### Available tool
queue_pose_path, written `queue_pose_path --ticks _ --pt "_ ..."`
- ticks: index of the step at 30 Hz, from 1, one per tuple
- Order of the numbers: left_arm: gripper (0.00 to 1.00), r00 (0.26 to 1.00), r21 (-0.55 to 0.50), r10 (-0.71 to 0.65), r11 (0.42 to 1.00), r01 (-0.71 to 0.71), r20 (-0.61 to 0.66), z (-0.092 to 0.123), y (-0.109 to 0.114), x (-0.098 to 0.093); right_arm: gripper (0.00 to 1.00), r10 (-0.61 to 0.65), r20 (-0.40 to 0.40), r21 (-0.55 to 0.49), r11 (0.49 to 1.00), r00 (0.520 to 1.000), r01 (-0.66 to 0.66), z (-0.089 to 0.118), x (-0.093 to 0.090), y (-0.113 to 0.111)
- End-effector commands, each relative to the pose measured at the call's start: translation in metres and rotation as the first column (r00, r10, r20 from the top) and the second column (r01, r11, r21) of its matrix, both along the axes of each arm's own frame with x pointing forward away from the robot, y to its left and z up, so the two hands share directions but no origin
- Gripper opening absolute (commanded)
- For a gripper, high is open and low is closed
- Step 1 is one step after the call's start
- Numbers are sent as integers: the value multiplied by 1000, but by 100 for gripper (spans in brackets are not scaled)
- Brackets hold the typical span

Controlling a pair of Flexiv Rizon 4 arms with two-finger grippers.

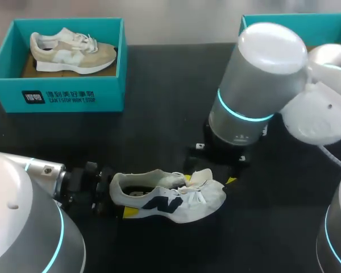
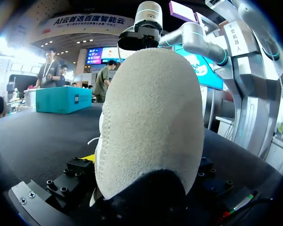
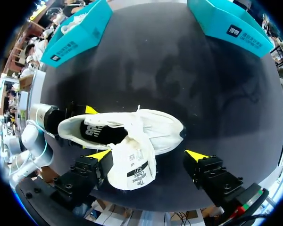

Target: Take the shoe out of the shoebox, open the shoe tongue, remove and reinsert the insole, then place the shoe into the shoebox

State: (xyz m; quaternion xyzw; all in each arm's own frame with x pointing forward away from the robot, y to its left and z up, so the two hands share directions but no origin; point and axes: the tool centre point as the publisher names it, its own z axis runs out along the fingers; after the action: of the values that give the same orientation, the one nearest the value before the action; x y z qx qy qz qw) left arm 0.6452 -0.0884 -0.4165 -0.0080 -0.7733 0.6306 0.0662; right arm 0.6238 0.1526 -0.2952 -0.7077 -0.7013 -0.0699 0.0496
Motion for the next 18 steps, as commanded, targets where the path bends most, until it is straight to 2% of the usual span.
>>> queue_pose_path --ticks 1,10,18 --pt "0 1000 0 0 1000 0 0 -2 0 1 100 -19 -16 -121 992 1000 17 -7 6 26" --pt "0 1000 0 0 1000 0 0 -2 0 1 100 -96 -16 -147 985 995 93 -8 0 31" --pt "0 1000 0 0 1000 0 0 -2 0 1 94 -208 -24 -186 962 978 200 -11 -10 36"
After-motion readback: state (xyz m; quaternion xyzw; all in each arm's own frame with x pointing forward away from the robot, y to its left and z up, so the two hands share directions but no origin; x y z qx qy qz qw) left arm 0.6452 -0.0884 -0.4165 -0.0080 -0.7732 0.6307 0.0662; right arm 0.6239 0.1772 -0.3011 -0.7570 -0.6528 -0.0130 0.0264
